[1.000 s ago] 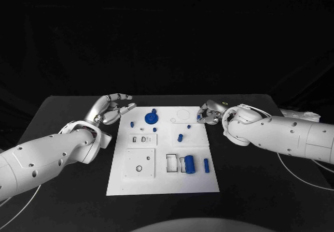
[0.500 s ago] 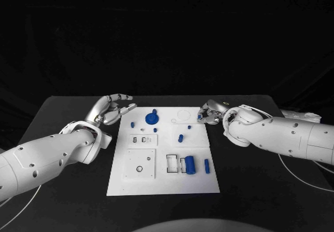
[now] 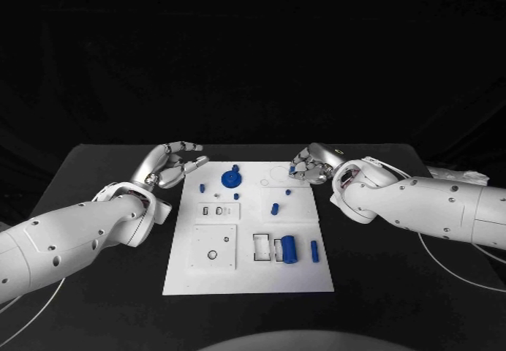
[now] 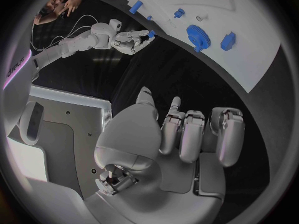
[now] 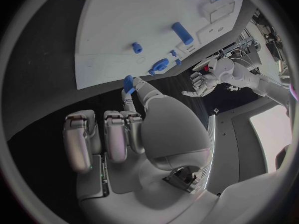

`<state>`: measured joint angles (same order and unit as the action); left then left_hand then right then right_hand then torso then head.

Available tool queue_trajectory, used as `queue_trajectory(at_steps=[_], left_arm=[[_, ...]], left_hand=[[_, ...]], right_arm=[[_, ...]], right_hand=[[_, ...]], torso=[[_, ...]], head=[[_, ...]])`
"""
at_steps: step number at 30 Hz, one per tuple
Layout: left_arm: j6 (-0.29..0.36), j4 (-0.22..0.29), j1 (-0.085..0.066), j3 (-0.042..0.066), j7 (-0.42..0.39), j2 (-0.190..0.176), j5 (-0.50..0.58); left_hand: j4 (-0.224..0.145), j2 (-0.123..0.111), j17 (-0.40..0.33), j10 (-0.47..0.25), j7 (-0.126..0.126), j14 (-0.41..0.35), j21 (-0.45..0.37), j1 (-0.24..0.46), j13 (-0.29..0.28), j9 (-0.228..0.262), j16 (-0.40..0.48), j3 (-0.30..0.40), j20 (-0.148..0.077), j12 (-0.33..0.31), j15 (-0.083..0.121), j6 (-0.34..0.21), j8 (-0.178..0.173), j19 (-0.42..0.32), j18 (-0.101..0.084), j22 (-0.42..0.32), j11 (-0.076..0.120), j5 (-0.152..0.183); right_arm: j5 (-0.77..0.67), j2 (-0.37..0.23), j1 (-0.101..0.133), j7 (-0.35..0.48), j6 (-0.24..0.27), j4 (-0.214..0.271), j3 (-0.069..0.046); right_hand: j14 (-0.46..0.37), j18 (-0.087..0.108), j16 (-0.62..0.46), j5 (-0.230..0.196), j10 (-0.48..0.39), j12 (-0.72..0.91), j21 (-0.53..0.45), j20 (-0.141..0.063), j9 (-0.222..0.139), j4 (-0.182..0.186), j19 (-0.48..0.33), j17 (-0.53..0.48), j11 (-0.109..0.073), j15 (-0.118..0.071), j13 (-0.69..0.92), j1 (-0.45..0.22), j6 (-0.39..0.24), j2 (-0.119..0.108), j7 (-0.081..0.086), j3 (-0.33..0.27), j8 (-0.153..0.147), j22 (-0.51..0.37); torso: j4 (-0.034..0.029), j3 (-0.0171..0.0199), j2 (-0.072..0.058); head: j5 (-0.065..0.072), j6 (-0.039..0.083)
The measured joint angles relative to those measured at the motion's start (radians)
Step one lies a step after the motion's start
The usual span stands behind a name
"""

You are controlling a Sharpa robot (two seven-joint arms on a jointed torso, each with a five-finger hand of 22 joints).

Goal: Assemble the parts on the task board

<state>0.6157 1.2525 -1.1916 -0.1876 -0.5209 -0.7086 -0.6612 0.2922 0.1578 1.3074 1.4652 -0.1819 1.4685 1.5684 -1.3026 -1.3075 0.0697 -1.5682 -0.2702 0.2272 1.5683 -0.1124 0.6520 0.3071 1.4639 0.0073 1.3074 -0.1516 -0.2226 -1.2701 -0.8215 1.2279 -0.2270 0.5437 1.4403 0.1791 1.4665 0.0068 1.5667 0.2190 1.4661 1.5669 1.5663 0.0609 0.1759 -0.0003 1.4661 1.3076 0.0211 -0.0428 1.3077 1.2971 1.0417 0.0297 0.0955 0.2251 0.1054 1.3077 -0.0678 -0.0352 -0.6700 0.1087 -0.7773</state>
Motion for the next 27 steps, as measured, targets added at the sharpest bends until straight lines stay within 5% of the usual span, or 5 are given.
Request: queue_trajectory(at_steps=[11,27], left_arm=[[0.000,0.000,0.000,0.000,0.000,-0.001,0.000],[0.000,-0.002,0.000,0.000,0.000,0.003,0.000]], left_hand=[[0.000,0.000,0.000,0.000,0.000,0.000,0.000,0.000,0.000,0.000,0.000,0.000,0.000,0.000,0.000,0.000,0.000,0.000,0.000,0.000,0.000,0.000],[0.000,0.000,0.001,0.000,0.000,0.000,0.000,0.000,0.000,0.000,0.000,0.000,0.000,0.000,0.000,0.000,0.000,0.000,0.000,0.000,0.000,0.000]], right_arm=[[0.032,0.040,0.007,0.017,0.003,0.077,0.000],[0.001,0.165,0.010,0.008,-0.088,0.083,0.000]], right_hand=[[-0.002,0.000,0.000,0.004,0.000,0.000,0.000,0.015,-0.003,-0.001,0.000,0.000,0.022,0.016,0.000,0.001,0.018,-0.001,0.018,0.001,-0.010,0.000],[-0.002,0.000,0.000,-0.001,0.000,0.000,0.000,0.036,-0.008,-0.001,0.000,0.000,0.047,0.038,0.000,0.006,0.017,-0.007,0.044,0.001,-0.021,0.000]], torso=[[-0.0006,-0.0012,0.000],[-0.0006,-0.0001,0.000]], head=[[-0.006,-0.007],[-0.020,-0.013]])
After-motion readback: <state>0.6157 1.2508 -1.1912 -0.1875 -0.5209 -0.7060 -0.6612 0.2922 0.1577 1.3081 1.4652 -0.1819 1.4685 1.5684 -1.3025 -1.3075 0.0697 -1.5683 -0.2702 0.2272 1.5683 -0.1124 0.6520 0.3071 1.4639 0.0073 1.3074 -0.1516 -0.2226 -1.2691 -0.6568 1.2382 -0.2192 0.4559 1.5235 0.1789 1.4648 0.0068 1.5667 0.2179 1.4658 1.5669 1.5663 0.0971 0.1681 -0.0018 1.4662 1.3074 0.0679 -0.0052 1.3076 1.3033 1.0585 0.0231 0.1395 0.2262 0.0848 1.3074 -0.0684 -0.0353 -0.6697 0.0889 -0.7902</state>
